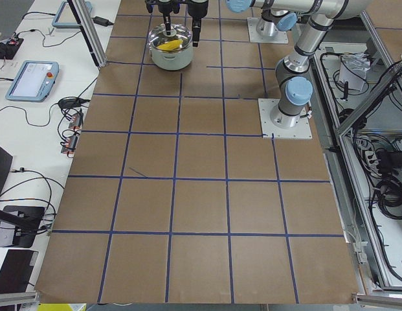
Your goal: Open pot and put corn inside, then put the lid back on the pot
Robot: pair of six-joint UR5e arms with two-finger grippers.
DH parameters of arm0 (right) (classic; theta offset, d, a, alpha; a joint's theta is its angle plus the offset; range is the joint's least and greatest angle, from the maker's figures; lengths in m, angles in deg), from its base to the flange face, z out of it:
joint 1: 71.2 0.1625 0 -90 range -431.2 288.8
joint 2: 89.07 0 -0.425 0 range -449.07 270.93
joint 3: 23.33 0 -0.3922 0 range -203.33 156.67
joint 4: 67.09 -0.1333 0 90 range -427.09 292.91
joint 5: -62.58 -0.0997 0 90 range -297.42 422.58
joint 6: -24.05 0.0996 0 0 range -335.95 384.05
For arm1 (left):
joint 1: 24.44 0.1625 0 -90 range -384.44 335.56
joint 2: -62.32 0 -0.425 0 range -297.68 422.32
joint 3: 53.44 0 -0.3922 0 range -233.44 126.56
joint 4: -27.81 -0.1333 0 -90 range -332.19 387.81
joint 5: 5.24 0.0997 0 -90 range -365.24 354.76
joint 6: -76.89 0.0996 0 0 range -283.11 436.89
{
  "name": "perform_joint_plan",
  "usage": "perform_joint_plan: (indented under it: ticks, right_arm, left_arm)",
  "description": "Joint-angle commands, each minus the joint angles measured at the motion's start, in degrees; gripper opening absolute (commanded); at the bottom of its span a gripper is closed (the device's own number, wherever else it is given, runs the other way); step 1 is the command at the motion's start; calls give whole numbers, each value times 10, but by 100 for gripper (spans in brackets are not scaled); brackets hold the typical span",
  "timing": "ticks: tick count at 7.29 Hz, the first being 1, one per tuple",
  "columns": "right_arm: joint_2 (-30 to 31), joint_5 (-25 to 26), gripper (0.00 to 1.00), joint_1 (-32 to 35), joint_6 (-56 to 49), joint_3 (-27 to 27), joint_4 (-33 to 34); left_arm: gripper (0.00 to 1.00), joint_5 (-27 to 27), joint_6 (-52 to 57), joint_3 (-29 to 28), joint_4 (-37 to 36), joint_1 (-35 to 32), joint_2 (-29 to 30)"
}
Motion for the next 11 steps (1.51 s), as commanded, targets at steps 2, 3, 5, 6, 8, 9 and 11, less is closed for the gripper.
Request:
perform_joint_plan:
  ticks: [2,3,5,6,8,9,11]
  right_arm:
    - [-1,1,59,-1,0,3,0]
    - [-1,1,62,0,0,3,1]
    - [-2,1,62,0,0,3,8]
    - [-1,2,67,0,-2,4,4]
    - [4,5,92,-10,-10,23,5]
    - [2,8,100,-33,-10,49,1]
    - [55,5,100,-109,-48,47,-68]
  left_arm:
    - [100,-15,1,0,0,2,2]
    - [100,-15,1,0,1,2,2]
    - [100,-15,1,0,0,2,0]
    - [100,-15,1,0,0,2,1]
    - [100,-15,2,0,0,3,1]
    - [100,-15,3,0,0,3,2]
    - [100,-15,5,0,0,3,2]
